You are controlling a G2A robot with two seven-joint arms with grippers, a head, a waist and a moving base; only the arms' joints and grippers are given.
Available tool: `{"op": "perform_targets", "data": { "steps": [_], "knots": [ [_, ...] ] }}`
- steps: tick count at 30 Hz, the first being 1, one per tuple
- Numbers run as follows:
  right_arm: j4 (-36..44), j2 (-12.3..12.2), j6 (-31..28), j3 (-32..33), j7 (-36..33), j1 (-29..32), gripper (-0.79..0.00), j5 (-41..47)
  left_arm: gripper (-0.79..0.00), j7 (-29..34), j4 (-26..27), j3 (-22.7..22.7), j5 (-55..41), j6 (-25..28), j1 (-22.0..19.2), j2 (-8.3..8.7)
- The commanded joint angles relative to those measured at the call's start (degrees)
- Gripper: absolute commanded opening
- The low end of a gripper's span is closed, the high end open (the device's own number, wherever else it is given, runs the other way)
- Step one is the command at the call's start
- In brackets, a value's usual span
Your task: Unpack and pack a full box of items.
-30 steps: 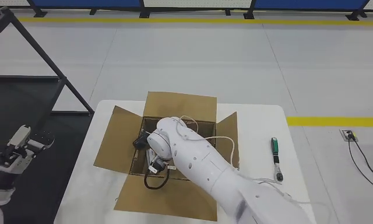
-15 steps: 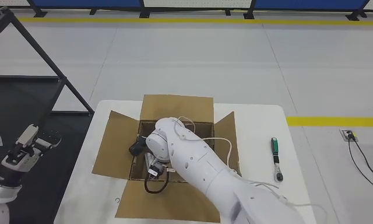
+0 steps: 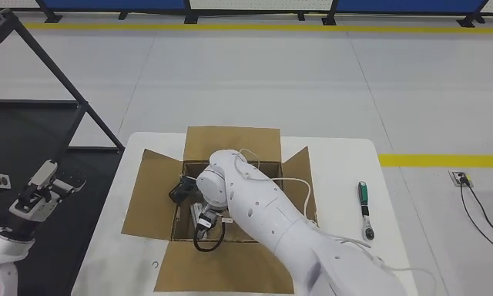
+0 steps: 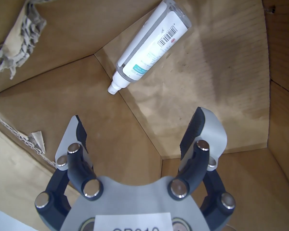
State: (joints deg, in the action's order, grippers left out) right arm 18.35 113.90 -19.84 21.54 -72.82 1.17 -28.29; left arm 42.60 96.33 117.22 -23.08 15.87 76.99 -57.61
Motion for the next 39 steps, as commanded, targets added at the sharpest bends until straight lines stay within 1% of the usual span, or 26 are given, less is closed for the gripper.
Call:
{"op": "perform_targets", "data": {
  "steps": [1, 4, 10, 14, 17, 23, 25, 27, 39],
  "knots": [
    [0.0, 0.0, -0.01, 0.0, 0.0, 0.0, 0.0, 0.01, 0.0, 0.4, 0.08, -0.31, 1.03, -0.29, -0.22, 0.14],
    [-0.03, -0.02, 0.24, -0.03, 0.42, 0.18, 0.0, -0.13, 0.0, 0.97, 0.67, -0.52, 2.7, -0.46, -0.24, 0.35],
    [0.55, -1.18, -0.6, 0.93, 7.98, 0.68, 0.0, -1.81, 0.0, 3.45, 2.2, -0.84, 5.58, -1.27, 0.85, 0.79],
    [2.36, -2.35, -2.78, 1.2, 12.23, 0.84, 0.0, -4.19, 0.0, 4.71, 2.23, -1.18, 6.21, -0.98, 1.48, 0.99],
    [4.77, -3.53, -4.43, 1.35, 16.25, 1.33, 0.0, -6.72, 0.0, 5.77, 2.16, -1.36, 5.76, 0.09, 1.77, 1.11],
    [11.54, -7.11, -2.2, 3.36, 22.2, 2.81, 0.0, -11.3, 0.0, 5.97, 2.59, -1.09, 5.48, 1.4, 2.34, 1.31],
    [14.97, -8.7, -0.53, 4.47, 22.1, 3.82, 0.0, -12.8, 0.0, 5.8, 3.07, -0.78, 5.26, 1.17, 2.52, 1.39],
    [18.58, -10.04, 0.85, 5.46, 20.07, 4.88, 0.0, -13.78, 0.0, 5.97, 3.8, -0.51, 5.28, 0.86, 2.77, 1.49],
    [18.58, -10.04, 0.85, 5.46, 20.07, 4.88, 0.0, -13.78, 0.0, 5.97, 3.8, -0.51, 5.28, 0.86, 2.77, 1.49]
  ]
}}
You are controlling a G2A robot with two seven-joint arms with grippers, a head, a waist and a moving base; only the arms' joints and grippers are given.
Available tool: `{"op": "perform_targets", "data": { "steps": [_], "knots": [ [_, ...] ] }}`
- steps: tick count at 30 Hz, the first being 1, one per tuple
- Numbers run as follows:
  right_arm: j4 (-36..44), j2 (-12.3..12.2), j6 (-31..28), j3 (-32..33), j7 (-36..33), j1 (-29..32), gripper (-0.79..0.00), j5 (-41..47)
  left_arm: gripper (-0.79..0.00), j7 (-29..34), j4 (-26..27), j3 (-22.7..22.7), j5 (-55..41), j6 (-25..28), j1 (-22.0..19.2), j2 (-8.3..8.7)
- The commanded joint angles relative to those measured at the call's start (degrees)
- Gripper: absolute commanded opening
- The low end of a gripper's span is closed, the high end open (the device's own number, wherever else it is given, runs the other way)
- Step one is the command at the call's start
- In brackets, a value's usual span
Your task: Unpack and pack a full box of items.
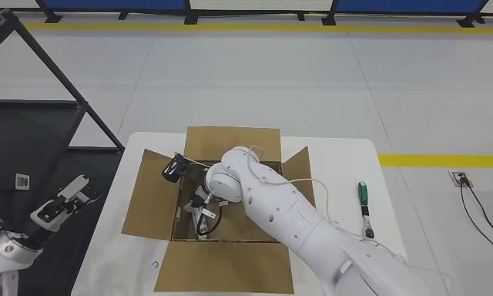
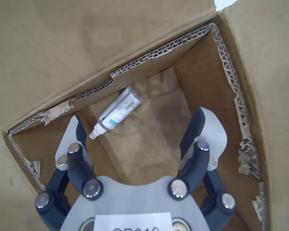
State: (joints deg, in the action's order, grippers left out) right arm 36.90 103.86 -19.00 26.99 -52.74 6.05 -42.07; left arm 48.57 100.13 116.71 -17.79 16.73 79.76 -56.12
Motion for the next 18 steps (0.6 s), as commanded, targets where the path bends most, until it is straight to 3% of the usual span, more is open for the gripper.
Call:
{"op": "perform_targets", "data": {
  "steps": [1, 10, 18],
  "knots": [
    [0.03, -0.01, 0.0, 0.0, -0.01, 0.0, 0.0, 0.0, 0.0, 0.0, 0.0, 0.0, 0.0, 0.0, 0.0, 0.0],
    [-0.23, -0.27, 0.53, 0.69, 1.43, 0.74, 0.0, -0.36, 0.0, 0.0, 0.0, 0.0, 0.0, 0.0, 0.0, 0.0],
    [-1.44, 0.07, 5.47, 2.56, -0.26, 2.31, 0.0, 1.63, 0.0, 0.0, 0.0, 0.0, 0.0, 0.0, 0.0, 0.0]
  ]
}}
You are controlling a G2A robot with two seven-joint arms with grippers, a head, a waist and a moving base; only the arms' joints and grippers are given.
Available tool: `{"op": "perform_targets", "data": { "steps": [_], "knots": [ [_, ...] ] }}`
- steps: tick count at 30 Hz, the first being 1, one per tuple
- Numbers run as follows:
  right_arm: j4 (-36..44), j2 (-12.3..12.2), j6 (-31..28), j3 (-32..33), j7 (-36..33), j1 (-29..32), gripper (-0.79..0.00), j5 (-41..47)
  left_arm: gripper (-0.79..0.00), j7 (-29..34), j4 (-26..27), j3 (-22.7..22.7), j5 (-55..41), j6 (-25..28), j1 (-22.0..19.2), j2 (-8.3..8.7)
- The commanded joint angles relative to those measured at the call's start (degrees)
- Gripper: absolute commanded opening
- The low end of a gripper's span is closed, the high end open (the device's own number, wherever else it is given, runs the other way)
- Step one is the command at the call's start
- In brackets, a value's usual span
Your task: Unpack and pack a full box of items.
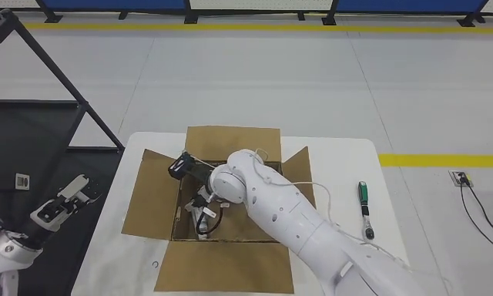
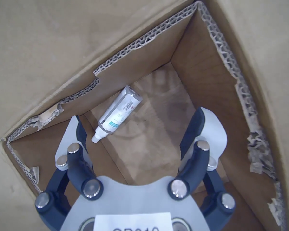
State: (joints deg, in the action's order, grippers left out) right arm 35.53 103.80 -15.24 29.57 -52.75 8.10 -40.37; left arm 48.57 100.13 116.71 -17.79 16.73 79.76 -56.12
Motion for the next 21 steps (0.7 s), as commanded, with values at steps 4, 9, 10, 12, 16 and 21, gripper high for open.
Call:
{"op": "perform_targets", "data": {
  "steps": [4, 9, 10, 12, 16, 21],
  "knots": [
    [-0.45, 0.86, 5.02, 0.02, -1.93, 1.86, 0.0, 1.15, 0.0, 0.0, 0.0, 0.0, 0.0, 0.0, 0.0, 0.0],
    [-1.66, 2.09, 10.18, 0.94, -0.74, 3.79, 0.0, 4.21, 0.0, 0.0, 0.0, 0.0, 0.0, 0.0, 0.0, 0.0],
    [-2.45, 2.24, 10.67, 1.28, -0.55, 3.95, 0.0, 4.89, 0.0, 0.0, 0.0, 0.0, 0.0, 0.0, 0.0, 0.0],
    [-2.86, 2.3, 11.13, 1.29, -0.79, 3.95, 0.0, 4.89, 0.0, 0.0, 0.0, 0.0, 0.0, 0.0, 0.0, 0.0],
    [-2.86, 2.3, 11.13, 1.29, -0.79, 3.95, 0.0, 4.89, 0.0, 0.0, 0.0, 0.0, 0.0, 0.0, 0.0, 0.0],
    [-2.86, 2.3, 11.13, 1.29, -0.79, 3.95, 0.0, 4.89, 0.0, 0.0, 0.0, 0.0, 0.0, 0.0, 0.0, 0.0]
  ]
}}
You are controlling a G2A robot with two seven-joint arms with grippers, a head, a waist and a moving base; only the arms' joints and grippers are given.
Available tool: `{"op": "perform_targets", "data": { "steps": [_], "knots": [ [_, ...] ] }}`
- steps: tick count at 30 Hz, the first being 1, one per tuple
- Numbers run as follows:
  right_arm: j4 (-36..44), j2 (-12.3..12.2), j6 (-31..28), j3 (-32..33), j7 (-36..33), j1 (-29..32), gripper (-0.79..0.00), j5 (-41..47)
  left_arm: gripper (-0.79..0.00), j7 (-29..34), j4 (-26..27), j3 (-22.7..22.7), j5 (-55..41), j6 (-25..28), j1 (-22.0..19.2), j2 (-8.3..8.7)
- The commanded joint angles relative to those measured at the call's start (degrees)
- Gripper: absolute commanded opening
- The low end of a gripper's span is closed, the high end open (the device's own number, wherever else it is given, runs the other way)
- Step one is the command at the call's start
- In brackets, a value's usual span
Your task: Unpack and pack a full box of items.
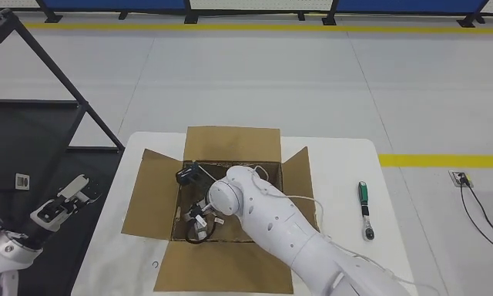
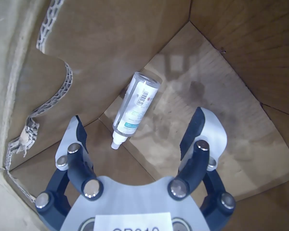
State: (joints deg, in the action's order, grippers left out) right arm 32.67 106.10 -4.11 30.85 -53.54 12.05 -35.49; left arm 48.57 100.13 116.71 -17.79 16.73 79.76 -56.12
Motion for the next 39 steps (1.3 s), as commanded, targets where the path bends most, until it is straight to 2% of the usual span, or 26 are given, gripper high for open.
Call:
{"op": "perform_targets", "data": {
  "steps": [1, 12, 19, 27, 34, 39],
  "knots": [
    [-0.19, 0.01, 0.64, -0.37, 0.2, 0.41, 0.0, -0.85, 0.0, 0.0, 0.0, 0.0, 0.0, 0.0, 0.0, 0.0],
    [-0.62, 2.22, 4.53, -4.0, -4.82, 1.16, 0.0, -7.17, 0.0, 0.0, 0.0, 0.0, 0.0, 0.0, 0.0, 0.0],
    [-3.84, 4.28, 5.53, -5.27, -5.25, 0.56, 0.0, -9.2, 0.0, 0.0, 0.0, 0.0, 0.0, 0.0, 0.0, 0.0],
    [-7.84, 6.34, 11.41, -5.4, -4.51, -1.03, 0.0, -11.28, 0.0, 0.0, 0.0, 0.0, 0.0, 0.0, 0.0, 0.0],
    [-8.14, 7.01, 14.97, -4.69, -3.34, -1.66, 0.0, -12.72, 0.0, 0.0, 0.0, 0.0, 0.0, 0.0, 0.0, 0.0],
    [-7.15, 6.98, 13.59, -4.06, -2.62, -1.11, 0.0, -13.29, 0.0, 0.0, 0.0, 0.0, 0.0, 0.0, 0.0, 0.0]
  ]
}}
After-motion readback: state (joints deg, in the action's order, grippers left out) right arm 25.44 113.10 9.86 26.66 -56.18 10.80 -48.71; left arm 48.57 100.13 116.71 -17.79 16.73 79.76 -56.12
